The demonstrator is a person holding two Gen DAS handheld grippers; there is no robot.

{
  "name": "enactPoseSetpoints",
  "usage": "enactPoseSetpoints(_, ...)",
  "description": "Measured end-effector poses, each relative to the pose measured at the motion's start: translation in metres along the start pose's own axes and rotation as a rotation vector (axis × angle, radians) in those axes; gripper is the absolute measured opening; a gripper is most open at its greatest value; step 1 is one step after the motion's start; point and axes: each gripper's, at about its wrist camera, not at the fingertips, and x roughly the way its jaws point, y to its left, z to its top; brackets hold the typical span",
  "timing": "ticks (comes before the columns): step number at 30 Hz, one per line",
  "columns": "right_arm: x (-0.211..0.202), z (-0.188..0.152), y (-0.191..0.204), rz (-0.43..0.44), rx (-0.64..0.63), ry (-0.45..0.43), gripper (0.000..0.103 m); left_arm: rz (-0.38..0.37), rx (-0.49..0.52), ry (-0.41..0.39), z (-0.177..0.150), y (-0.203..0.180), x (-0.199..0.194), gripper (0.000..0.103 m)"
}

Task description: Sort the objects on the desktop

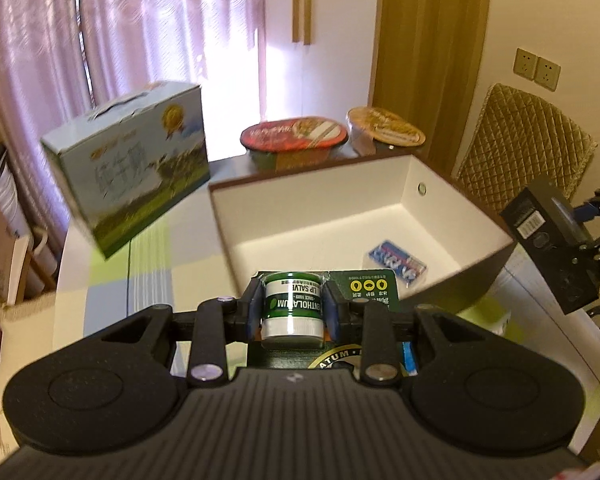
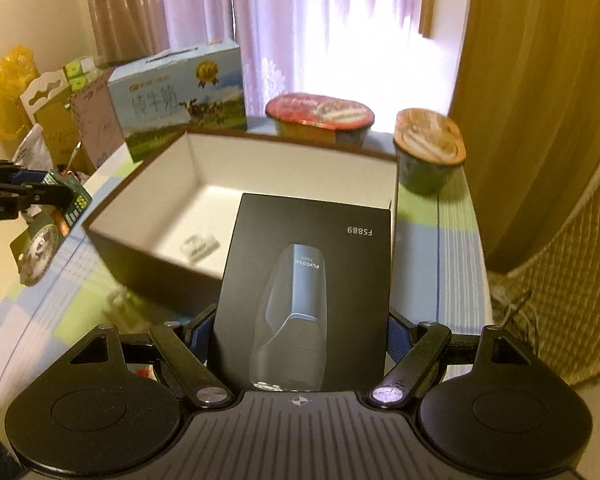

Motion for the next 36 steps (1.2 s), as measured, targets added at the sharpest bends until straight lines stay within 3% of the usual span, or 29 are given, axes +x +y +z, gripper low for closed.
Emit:
enactPoseSetpoints(8, 0.042, 0.055, -0.014, -0.012, -0.019, -0.018, 0.078, 0.001, 0.022, -0.022, 0.053, -0.002, 0.047, 0.027)
enactPoseSetpoints(14, 0.104, 0.084, -0.012, -0.015, -0.034, 0.036, 0.078, 0.02, -0.001, 0.053, 0.078, 0.004, 0.113, 0.027)
enactPoseSetpoints(24, 0.186, 0.091, -0.017, -0.096, -0.107, 0.158, 0.078, 0.114, 0.001, 0.191, 0.073, 0.018, 0.206, 0.027)
enactPoseSetpoints(34, 0.208, 0.092, -0.019, -0.122, -0.176, 0.139, 0.078, 0.132, -0.006, 0.245, 0.073, 0.02, 0.246, 0.028)
enactPoseSetpoints(35, 0.206, 0.092, -0.019, -0.128, -0.184, 0.129, 0.08, 0.129, -0.006, 0.248, 0.073, 0.019, 0.248, 0.036)
enactPoseSetpoints(36, 0.203, 0.091, -0.02, -0.127, -0.189, 0.12, 0.081, 0.128, -0.007, 0.248, 0.073, 0.019, 0.248, 0.038)
